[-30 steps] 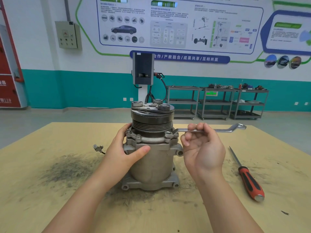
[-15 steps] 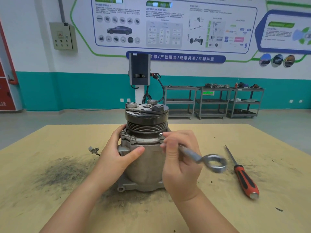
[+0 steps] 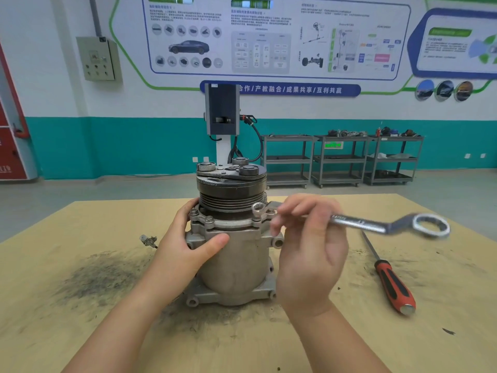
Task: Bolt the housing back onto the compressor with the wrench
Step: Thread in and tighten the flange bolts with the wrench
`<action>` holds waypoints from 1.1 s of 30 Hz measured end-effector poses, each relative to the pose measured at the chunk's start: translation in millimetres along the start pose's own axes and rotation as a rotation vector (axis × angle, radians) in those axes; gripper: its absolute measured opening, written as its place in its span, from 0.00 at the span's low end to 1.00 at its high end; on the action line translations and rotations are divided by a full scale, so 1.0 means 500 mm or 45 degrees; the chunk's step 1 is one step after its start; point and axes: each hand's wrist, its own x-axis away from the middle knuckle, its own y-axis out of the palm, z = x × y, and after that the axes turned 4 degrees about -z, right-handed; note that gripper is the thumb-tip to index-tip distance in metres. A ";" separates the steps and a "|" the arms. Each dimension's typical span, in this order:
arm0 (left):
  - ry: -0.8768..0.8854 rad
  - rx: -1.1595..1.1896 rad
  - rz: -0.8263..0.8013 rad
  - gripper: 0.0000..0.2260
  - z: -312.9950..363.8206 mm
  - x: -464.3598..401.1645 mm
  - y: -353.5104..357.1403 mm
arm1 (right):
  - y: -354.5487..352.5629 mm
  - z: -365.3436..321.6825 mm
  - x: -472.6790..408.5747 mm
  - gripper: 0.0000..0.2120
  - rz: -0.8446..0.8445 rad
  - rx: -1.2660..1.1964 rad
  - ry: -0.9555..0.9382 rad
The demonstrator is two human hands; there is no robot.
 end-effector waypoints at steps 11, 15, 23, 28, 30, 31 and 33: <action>-0.027 -0.012 -0.002 0.30 0.007 0.003 -0.001 | -0.041 0.015 -0.055 0.17 0.310 -0.399 0.728; -0.026 -0.013 -0.010 0.29 0.003 0.003 -0.001 | -0.057 0.019 -0.073 0.15 0.259 -0.473 0.906; -0.008 -0.014 -0.019 0.29 0.003 0.001 -0.002 | -0.032 0.034 -0.006 0.15 0.059 0.255 0.063; -0.007 -0.019 0.010 0.30 -0.006 -0.002 0.001 | -0.019 0.044 0.030 0.16 -0.435 0.771 -0.396; -0.001 -0.043 0.016 0.29 -0.007 -0.005 0.001 | -0.010 0.045 0.035 0.13 -0.516 0.803 -0.354; 0.008 -0.060 0.013 0.29 -0.007 -0.006 0.001 | -0.007 0.045 0.035 0.12 -0.553 0.806 -0.337; 0.007 -0.066 0.018 0.28 -0.004 -0.006 0.001 | -0.006 0.038 0.029 0.11 -0.575 0.802 -0.358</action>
